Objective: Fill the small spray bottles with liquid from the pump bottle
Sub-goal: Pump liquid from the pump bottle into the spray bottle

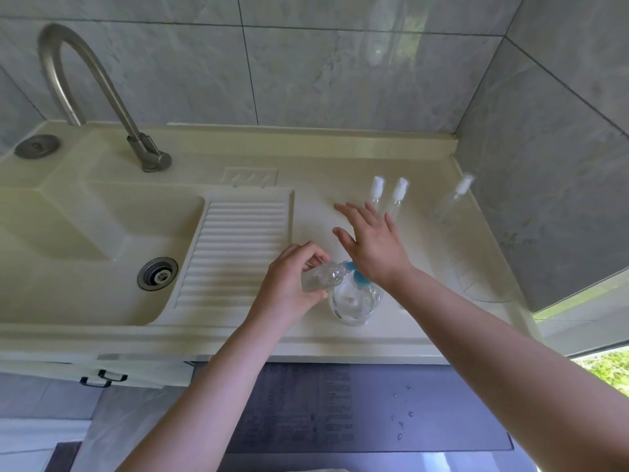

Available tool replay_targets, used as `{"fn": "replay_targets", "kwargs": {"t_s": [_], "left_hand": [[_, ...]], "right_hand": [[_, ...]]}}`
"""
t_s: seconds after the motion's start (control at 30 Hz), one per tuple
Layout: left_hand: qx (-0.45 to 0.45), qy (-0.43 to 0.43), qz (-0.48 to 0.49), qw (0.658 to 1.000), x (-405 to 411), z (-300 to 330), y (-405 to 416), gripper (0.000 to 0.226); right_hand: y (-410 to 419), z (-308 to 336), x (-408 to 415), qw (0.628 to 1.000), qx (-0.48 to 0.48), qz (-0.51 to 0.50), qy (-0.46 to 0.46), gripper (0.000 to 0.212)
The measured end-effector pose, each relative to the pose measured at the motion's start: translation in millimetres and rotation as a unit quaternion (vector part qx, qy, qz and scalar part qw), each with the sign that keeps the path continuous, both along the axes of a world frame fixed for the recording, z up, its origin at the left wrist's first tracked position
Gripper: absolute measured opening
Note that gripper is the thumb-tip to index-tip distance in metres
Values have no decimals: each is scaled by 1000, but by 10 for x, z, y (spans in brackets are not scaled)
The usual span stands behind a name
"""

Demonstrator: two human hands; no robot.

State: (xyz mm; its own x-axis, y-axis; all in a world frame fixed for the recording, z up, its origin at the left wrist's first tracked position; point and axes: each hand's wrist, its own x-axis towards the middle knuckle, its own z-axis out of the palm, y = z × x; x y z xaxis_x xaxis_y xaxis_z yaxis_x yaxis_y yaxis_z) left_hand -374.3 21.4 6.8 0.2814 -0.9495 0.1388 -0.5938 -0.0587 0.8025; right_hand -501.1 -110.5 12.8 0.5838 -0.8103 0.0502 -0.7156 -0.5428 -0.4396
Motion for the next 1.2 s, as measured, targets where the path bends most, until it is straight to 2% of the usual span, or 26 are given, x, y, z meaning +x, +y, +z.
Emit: {"fn": "replay_targets", "kwargs": {"t_s": [0.17, 0.3, 0.43, 0.53, 0.77, 1.2], "left_hand": [[1, 2, 4, 1000, -13, 7, -4, 49], [-1, 5, 7, 1000, -12, -1, -16, 50], [5, 0, 3, 1000, 1, -8, -26, 51], [6, 1, 4, 1000, 4, -1, -13, 50], [1, 0, 6, 1000, 1, -3, -13, 50], [8, -9, 14, 1000, 3, -41, 14, 52]], "right_hand": [[-37, 62, -10, 999, 38, -20, -15, 56], [-19, 35, -14, 998, 56, -13, -2, 52], [-17, 27, -15, 1000, 22, 3, -3, 51], [-50, 86, -2, 999, 31, -2, -26, 55], [-5, 45, -5, 1000, 0, 13, 10, 51], [-30, 34, -35, 1000, 12, -17, -11, 50]]}}
